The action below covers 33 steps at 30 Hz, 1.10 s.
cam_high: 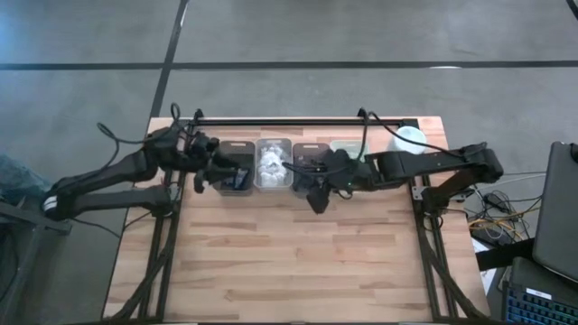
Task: Pick & Place Travel size toiletries
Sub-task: Return to Home Position
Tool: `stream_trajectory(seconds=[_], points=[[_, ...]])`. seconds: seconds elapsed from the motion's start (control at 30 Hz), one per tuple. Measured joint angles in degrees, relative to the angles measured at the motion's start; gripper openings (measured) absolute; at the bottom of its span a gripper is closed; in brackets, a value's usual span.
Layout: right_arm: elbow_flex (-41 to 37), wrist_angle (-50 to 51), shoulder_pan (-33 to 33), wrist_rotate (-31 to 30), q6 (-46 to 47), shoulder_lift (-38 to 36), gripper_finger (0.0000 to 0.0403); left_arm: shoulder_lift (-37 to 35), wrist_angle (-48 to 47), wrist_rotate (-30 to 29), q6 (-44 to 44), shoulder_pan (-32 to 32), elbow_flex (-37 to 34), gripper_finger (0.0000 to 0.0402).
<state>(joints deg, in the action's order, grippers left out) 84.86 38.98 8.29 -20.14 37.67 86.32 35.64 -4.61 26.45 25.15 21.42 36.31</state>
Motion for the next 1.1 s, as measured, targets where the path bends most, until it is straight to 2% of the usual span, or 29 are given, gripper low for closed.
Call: stream_trajectory(seconds=[0.07,0.2,0.37,0.47,0.63,0.77,0.83,0.97,1.1], points=[[-5.83,-6.29,0.21,2.54,0.73,-2.24,0.0231,-0.84,-1.44,0.07,-0.27,-0.31,-0.33,0.0188],[-21.22,-27.79,0.37,9.42,1.31,-7.68,0.0244,-2.89,1.23,0.05,0.99,-1.55,-3.62,0.0188],[-39.46,-52.85,0.49,10.25,3.12,-14.2,0.0261,-6.75,16.61,0.07,7.23,-4.02,-13.32,0.0188],[-47.34,-61.58,0.59,11.91,3.13,-18.33,0.0271,-9.41,26.28,0.17,11.65,-5.07,-20.21,0.0188],[-56.54,-64.84,0.57,13.16,4.09,-26.41,0.0286,-15.01,40.73,2.42,17.09,-5.63,-30.07,0.0188],[-62.25,-65.01,0.57,13.14,2.62,-33.64,0.03,-19.84,46.49,5.18,18.51,-5.63,-35.04,0.0188],[-64.67,-65.19,0.57,13.14,1.95,-37.16,0.0306,-22.5,46.45,5.92,18.14,-5.65,-35.78,0.0188],[-69.56,-65.31,0.57,12.64,0.86,-43.83,0.0319,-25.88,38.13,5.65,15.43,-5.63,-35.71,0.0188],[-74.61,-65.6,0.55,12.22,0.9,-49.47,0.0331,-27.11,35.16,6.1,19.99,-5.63,-35.7,0.0188]])
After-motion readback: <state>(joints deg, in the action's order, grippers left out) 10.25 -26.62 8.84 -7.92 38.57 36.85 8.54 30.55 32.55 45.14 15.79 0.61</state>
